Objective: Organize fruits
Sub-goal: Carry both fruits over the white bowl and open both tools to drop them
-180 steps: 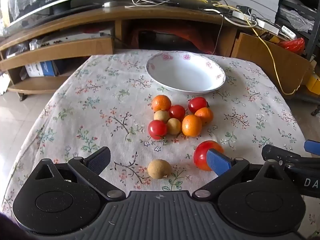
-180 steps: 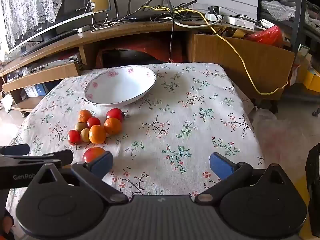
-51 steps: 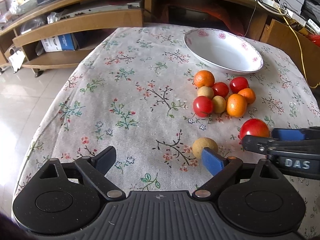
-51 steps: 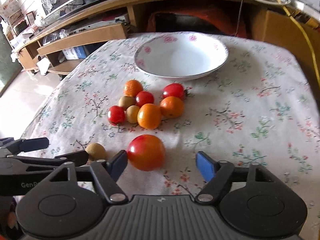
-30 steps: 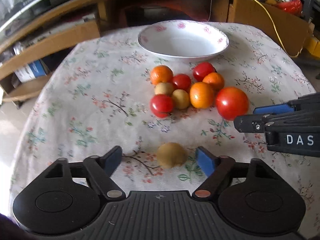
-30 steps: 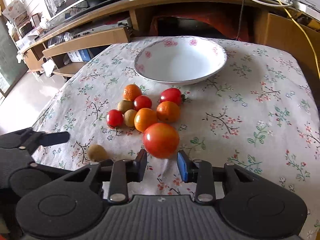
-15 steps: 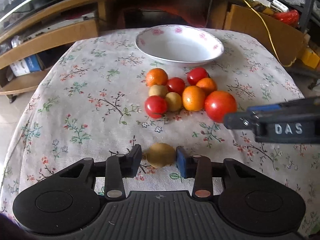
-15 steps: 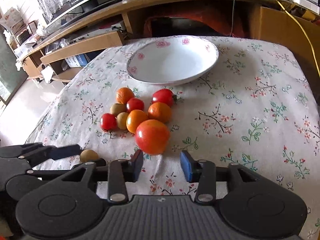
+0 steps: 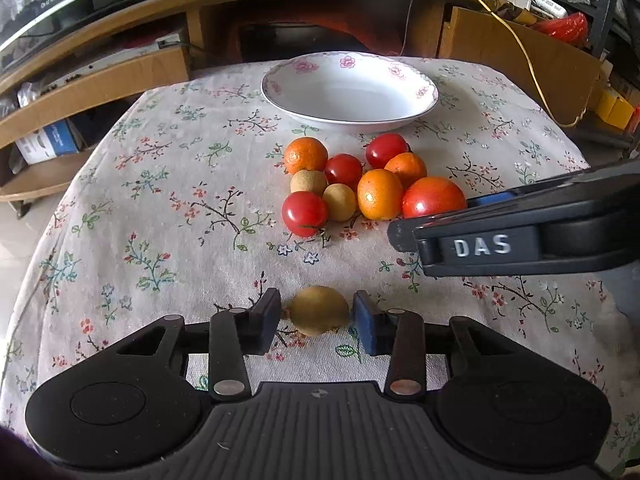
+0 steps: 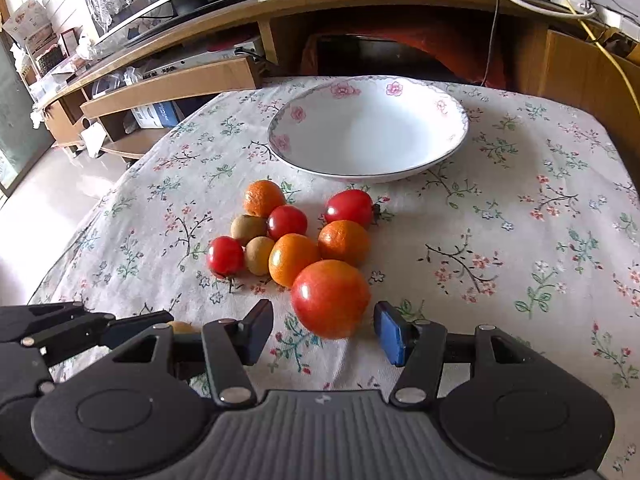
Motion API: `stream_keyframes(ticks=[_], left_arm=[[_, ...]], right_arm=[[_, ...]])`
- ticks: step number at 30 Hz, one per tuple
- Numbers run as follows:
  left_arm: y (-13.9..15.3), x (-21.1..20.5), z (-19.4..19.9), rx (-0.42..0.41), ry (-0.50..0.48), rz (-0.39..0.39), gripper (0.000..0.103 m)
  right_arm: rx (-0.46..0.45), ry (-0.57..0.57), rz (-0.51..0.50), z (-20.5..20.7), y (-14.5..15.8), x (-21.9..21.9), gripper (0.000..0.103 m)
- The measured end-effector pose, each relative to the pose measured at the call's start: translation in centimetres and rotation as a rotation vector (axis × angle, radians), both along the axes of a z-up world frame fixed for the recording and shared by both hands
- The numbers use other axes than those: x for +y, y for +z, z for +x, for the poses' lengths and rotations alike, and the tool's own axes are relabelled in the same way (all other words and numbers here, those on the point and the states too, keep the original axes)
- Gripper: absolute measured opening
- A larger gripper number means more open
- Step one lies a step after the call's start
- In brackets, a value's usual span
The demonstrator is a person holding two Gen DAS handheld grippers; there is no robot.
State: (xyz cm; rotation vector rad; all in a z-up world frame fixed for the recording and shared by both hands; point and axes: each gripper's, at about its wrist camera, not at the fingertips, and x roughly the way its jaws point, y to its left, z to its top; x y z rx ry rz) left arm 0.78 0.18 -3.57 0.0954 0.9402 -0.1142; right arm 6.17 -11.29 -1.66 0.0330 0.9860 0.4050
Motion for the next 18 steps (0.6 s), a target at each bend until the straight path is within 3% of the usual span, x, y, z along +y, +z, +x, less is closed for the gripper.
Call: stream_keyframes(ticks=[3, 6, 9, 15, 18], left_arm=[[-0.1, 0.4, 0.1, 0.004, 0.006, -0.004, 0.055], [0.0, 0.6, 0.1, 0.015, 0.013, -0.01, 0.05], [0.4, 0.6, 0.0, 0.032, 0.019, -0.018, 0.038], [0.7, 0.8, 0.3, 0.071, 0.055, -0.035, 0.038], [1.5, 1.3, 0.6, 0.093, 0.087, -0.081, 0.037]], right_arm=[[0.013, -0.003, -0.036, 0.4, -0.3, 0.2, 0.039], [0.033, -0.021, -0.029, 0.6, -0.2, -0.2, 0.039], [0.039, -0.026, -0.029, 0.0, -0.1, -0.7, 0.039], [0.02, -0.039, -0.01, -1.5, 1.4, -1.8, 0.039], [-0.005, -0.038, 0.0, -1.8, 2.7, -2.1, 0.039]])
